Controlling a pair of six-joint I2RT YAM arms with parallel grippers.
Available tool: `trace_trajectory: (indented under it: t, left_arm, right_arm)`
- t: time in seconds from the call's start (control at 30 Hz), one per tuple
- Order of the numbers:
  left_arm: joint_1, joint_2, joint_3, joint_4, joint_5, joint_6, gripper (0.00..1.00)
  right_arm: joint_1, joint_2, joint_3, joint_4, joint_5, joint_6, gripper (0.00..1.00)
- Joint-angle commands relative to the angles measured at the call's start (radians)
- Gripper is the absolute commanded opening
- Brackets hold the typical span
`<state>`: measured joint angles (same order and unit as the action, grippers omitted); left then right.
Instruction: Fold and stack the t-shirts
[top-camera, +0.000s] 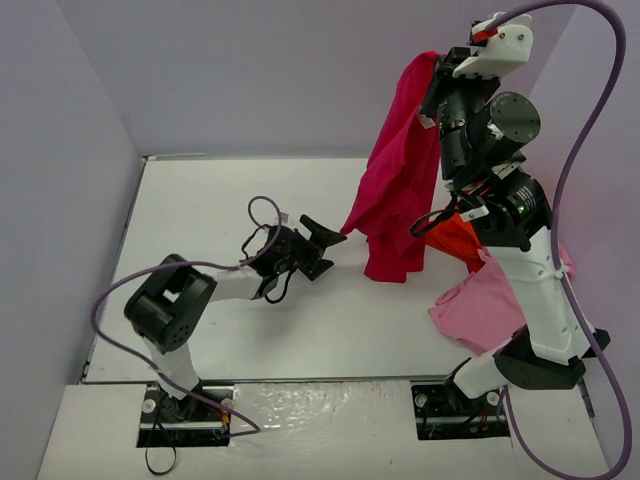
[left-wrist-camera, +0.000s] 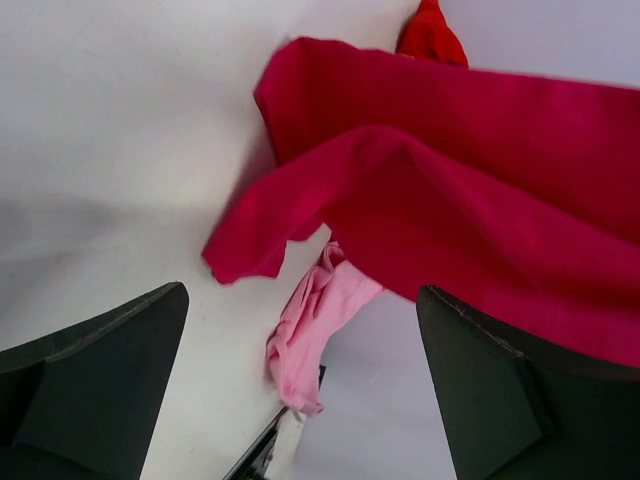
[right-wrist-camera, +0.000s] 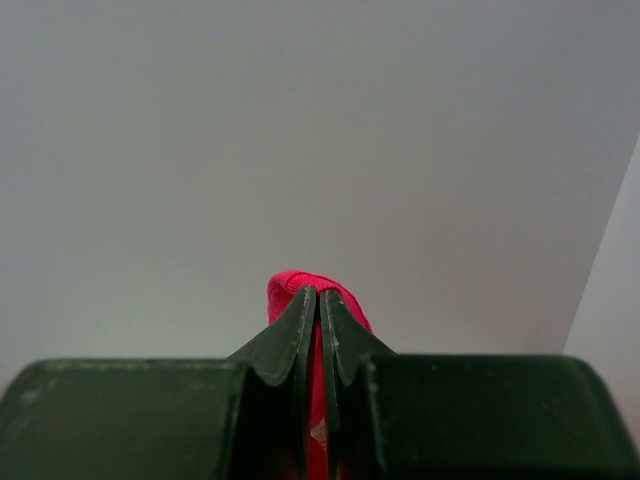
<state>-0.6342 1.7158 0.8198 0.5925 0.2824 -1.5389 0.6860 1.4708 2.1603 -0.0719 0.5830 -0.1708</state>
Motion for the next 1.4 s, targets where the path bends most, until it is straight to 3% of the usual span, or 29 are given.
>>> trace_trajectory:
  t: [0.0,0.17,0.33,0.6,0.83,0.97,1.17,1.37]
  left_arm:
    - [-0.014,0.178,0.144,0.237,0.055,-0.140,0.97]
    - [-0.047,0.439,0.277,0.370,0.124,-0.223,0.97]
    - [-0.072,0.563,0.364,0.433,0.132,-0.274,0.97]
    - [-0.073,0.616,0.450,0.432,0.138,-0.266,0.97]
    - [-0.073,0.615,0.493,0.392,0.133,-0.239,0.97]
    - [-0.080,0.654,0.558,0.425,0.184,-0.269,0.90]
    - [-0.111,0.749,0.616,0.638,0.334,-0.513,0.76]
    - [-0.119,0.696,0.546,0.676,0.424,-0.602,0.71]
  right_arm:
    - [-0.008,-0.088,-0.035,0.122,-0.036,0.013,0.00]
    - [-0.006,-0.160,-0.073,0.097,-0.022,0.034,0.00]
    - [-0.005,-0.257,-0.134,0.010,0.006,0.114,0.00]
    - [-0.005,-0.423,-0.262,-0.065,0.066,0.171,0.00]
    - [-0.005,-0.513,-0.277,-0.126,0.084,0.211,0.00]
    - [-0.003,-0.523,-0.276,-0.149,0.062,0.231,0.00]
    - [-0.002,-0.495,-0.318,-0.154,0.038,0.241,0.00]
    - [-0.003,-0.453,-0.352,-0.149,0.022,0.239,0.00]
